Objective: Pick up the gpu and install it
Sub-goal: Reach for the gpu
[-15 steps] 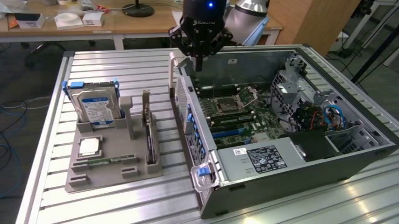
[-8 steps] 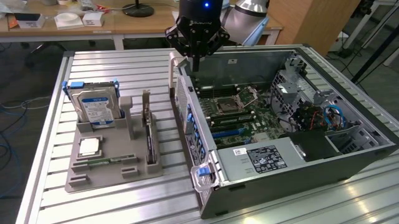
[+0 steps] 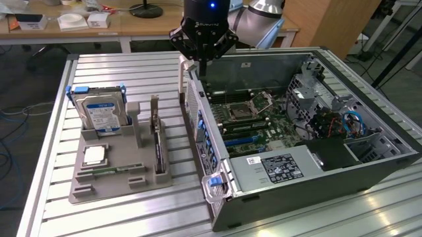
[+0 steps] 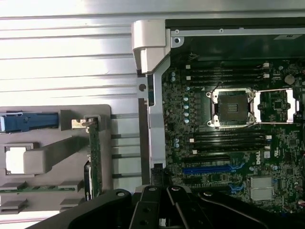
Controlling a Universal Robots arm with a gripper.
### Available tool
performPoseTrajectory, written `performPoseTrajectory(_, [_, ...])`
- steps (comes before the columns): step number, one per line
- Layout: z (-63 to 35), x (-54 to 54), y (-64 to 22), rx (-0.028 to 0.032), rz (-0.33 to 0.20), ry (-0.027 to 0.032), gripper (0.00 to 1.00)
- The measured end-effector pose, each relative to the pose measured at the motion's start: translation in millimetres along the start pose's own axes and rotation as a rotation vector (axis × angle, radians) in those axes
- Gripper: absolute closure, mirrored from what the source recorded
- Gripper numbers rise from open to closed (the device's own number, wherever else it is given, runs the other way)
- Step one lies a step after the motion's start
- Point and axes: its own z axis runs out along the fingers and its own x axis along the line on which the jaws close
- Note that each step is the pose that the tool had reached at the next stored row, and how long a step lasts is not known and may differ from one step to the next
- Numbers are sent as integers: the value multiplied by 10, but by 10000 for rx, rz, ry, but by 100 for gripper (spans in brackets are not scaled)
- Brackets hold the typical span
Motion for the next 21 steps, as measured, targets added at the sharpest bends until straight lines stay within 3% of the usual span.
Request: performPoseTrajectory(21, [0,237,-18,-1,-21,1,89])
